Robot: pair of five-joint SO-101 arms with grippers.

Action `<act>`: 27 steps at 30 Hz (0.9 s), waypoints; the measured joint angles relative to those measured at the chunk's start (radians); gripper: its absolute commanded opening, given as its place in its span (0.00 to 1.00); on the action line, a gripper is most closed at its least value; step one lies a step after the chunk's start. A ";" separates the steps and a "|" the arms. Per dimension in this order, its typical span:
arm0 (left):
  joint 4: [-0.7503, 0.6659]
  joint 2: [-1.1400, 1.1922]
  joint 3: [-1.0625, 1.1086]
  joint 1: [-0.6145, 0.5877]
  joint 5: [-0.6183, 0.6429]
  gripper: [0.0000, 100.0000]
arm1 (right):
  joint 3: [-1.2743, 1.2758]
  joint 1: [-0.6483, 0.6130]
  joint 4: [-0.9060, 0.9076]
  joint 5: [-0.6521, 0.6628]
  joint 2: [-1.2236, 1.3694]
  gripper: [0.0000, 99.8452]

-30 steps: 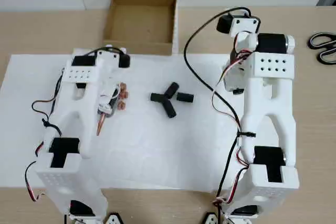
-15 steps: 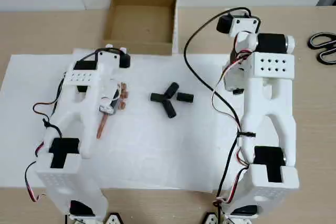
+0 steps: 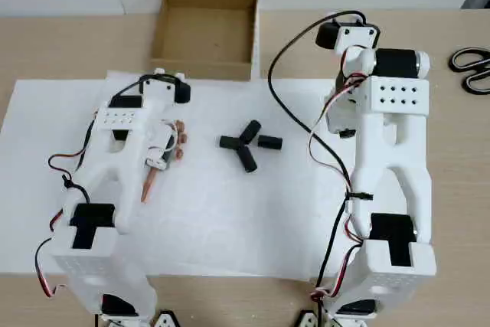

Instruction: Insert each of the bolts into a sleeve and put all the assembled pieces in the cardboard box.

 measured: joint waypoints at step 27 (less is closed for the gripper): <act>0.400 -0.787 0.003 -0.002 -0.008 0.01 | 0.000 -0.242 0.003 0.000 -0.700 0.01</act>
